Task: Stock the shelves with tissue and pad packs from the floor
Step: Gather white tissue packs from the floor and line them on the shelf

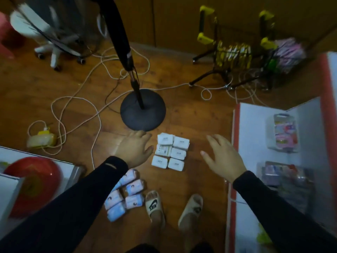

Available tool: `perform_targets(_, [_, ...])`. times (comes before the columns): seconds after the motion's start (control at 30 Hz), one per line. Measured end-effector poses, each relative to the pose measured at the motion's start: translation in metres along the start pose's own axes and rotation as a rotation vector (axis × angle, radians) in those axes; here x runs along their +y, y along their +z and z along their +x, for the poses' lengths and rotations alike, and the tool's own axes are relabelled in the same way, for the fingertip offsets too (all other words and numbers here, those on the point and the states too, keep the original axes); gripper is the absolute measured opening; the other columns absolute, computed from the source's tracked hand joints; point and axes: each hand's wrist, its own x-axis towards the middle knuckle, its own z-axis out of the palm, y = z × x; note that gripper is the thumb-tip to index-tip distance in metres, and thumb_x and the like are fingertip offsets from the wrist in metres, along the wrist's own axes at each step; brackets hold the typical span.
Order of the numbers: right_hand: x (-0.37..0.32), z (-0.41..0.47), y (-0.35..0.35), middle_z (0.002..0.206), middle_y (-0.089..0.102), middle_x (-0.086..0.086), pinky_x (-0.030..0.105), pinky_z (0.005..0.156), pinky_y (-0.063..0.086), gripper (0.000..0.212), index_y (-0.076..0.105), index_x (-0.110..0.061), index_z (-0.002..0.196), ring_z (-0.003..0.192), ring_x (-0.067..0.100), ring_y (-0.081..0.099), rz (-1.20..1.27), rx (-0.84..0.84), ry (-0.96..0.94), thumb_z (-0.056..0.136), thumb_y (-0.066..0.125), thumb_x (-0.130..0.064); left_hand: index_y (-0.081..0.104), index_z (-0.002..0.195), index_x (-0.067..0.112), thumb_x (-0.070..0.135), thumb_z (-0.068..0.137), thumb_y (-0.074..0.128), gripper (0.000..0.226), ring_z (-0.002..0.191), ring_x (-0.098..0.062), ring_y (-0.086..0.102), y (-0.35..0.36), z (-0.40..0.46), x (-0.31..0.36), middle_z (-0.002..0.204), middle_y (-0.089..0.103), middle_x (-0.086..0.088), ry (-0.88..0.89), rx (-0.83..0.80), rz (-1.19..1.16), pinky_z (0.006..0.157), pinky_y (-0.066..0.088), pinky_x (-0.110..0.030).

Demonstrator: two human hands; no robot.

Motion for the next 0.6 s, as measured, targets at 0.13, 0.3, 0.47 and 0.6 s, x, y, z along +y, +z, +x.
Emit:
perform_targets(0.13, [0.034, 0.078, 0.108, 0.146, 0.038, 0.006, 0.034, 0.108, 0.032, 0.059, 0.033, -0.020, 0.145, 0.134, 0.022, 0.036, 0.027, -0.103, 0.013, 0.094, 0.045, -0.048, 0.057, 0.123, 0.010, 0.056, 0.077, 0.023, 0.073, 0.105, -0.033, 0.055, 0.111, 0.075, -0.027, 0.113, 0.062, -0.012, -0.017, -0.061, -0.010, 0.088, 0.044, -0.039])
perform_targets(0.3, [0.084, 0.181, 0.274, 0.146, 0.036, 0.007, 0.037, 0.107, 0.035, 0.065, 0.031, -0.018, 0.146, 0.133, 0.025, 0.035, 0.043, -0.196, -0.004, 0.092, 0.051, -0.048, 0.043, 0.138, 0.015, 0.048, 0.086, 0.057, 0.063, 0.123, -0.031, 0.044, 0.277, 0.171, -0.071, 0.133, 0.051, -0.011, -0.052, -0.150, 0.072, 0.102, 0.032, -0.038])
perform_targets(0.47, [0.127, 0.265, 0.405, 0.144, 0.035, 0.018, 0.048, 0.105, 0.032, 0.091, 0.031, -0.018, 0.147, 0.129, 0.039, 0.036, -0.019, -0.176, -0.107, 0.076, 0.067, -0.060, 0.019, 0.150, 0.021, 0.047, 0.076, 0.070, 0.094, 0.135, -0.034, 0.026, 0.400, 0.271, -0.104, 0.149, 0.028, -0.016, -0.016, -0.094, 0.185, 0.108, 0.022, -0.043])
perform_targets(0.6, [0.131, 0.293, 0.462, 0.150, 0.022, 0.011, 0.042, 0.109, 0.028, 0.093, 0.011, -0.024, 0.151, 0.136, 0.033, 0.022, -0.029, -0.271, -0.058, 0.081, 0.069, -0.046, 0.022, 0.147, 0.023, 0.034, 0.076, 0.072, 0.087, 0.130, -0.033, 0.029, 0.460, 0.306, -0.106, 0.140, 0.035, -0.012, -0.034, -0.127, 0.166, 0.096, 0.040, -0.049])
